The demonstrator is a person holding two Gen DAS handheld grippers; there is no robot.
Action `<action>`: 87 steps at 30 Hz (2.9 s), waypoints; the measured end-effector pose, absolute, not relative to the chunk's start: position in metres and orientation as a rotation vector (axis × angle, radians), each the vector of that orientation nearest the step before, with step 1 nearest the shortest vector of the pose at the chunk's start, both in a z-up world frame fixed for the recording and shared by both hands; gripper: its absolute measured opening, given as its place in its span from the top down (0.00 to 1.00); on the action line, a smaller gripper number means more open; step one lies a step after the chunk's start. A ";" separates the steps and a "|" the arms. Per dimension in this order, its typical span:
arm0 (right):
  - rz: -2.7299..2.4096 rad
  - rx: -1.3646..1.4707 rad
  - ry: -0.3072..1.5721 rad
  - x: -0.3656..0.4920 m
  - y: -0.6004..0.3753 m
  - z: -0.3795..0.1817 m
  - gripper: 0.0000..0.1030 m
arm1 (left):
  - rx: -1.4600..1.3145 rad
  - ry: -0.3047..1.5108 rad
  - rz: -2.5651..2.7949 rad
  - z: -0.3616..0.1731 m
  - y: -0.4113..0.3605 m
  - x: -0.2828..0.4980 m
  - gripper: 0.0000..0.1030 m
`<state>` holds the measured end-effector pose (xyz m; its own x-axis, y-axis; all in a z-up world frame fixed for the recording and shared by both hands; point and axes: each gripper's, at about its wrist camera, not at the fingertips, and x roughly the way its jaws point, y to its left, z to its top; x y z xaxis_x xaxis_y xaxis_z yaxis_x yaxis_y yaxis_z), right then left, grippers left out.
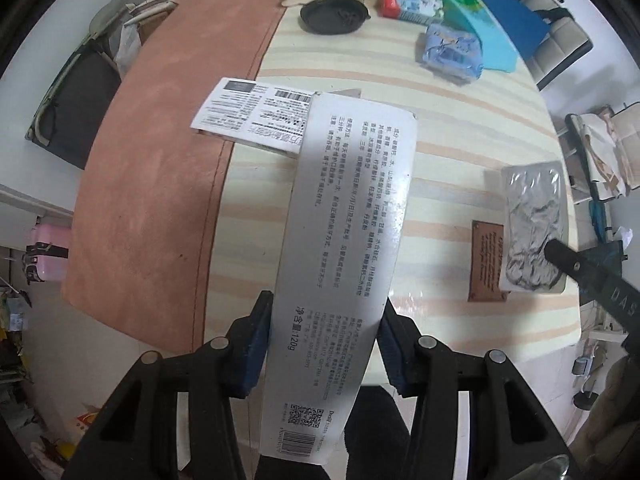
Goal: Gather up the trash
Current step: 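Carry both items over the white bin and open both tools to drop them, then grasp the white receipt with the left tool while the right tool grasps the blue-green rice bag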
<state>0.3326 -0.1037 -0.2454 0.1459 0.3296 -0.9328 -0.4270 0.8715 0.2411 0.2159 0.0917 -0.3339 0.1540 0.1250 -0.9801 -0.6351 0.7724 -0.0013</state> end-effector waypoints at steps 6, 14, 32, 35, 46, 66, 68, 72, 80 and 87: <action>0.535 -0.047 1.276 0.276 -0.129 -0.220 0.95 | -0.475 1.257 0.516 -0.318 0.077 0.178 0.56; 0.510 0.001 1.271 0.149 -0.186 -0.214 0.95 | -0.574 1.282 0.364 -0.334 0.033 0.088 0.56; 0.381 -0.032 1.676 0.052 -0.224 -0.552 0.95 | -0.975 1.613 0.245 -0.694 0.035 0.063 0.54; 0.389 -0.022 1.710 0.061 -0.220 -0.613 0.94 | -0.921 1.634 0.273 -0.742 0.038 0.063 0.25; 0.317 -0.166 1.735 0.060 -0.221 -0.730 0.01 | -0.578 1.583 0.448 -0.760 0.031 0.047 0.00; 0.319 -0.260 1.585 0.048 -0.208 -0.571 0.01 | -0.433 1.519 0.468 -0.594 0.011 0.022 0.00; 0.325 -0.266 1.569 0.044 -0.208 -0.543 0.01 | -0.435 1.515 0.464 -0.571 0.008 0.017 0.00; 0.340 -0.283 1.535 0.035 -0.208 -0.485 0.01 | -0.434 1.498 0.447 -0.521 0.003 0.007 0.00; 0.371 -0.269 1.522 0.013 -0.208 -0.376 0.01 | -0.431 1.474 0.427 -0.432 0.000 -0.003 0.00; 0.384 -0.173 1.481 0.020 -0.201 -0.288 0.01 | -0.445 1.374 0.445 -0.355 0.023 0.021 0.00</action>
